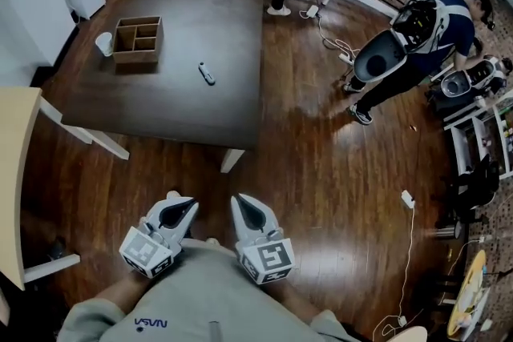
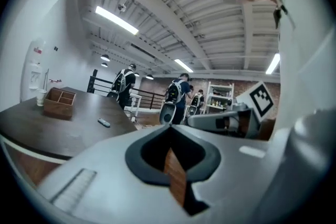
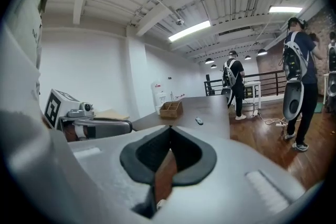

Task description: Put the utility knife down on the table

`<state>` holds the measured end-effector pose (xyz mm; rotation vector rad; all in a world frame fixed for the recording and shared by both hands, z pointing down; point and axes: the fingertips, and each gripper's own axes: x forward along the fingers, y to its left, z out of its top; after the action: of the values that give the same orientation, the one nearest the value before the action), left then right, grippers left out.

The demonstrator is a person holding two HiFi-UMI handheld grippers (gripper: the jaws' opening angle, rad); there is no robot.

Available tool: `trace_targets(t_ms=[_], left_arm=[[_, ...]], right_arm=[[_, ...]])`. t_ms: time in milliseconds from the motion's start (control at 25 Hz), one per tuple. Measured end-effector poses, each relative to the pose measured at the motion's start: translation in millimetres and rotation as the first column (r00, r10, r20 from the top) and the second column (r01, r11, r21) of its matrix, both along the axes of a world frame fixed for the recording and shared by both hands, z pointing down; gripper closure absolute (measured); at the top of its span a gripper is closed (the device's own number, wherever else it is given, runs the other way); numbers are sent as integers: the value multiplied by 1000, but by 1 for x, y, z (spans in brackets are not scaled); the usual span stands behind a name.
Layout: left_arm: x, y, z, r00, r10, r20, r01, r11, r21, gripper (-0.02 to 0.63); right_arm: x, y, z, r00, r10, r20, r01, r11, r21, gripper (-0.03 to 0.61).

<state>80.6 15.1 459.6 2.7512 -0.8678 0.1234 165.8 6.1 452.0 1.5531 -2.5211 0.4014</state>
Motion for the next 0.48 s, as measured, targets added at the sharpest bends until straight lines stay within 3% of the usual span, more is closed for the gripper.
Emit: trace_targets(t_ms=[200,480], left_arm=[[-5,46,1,997,-70,35,71,997,-21,612],[-22,81,-8,987,-145,63,144,989,21,612]], right_arm=[[8,43,4,1000,-15,6,15,1000,8,577],[8,74,-8,999,-34,15,33,998,57,578]])
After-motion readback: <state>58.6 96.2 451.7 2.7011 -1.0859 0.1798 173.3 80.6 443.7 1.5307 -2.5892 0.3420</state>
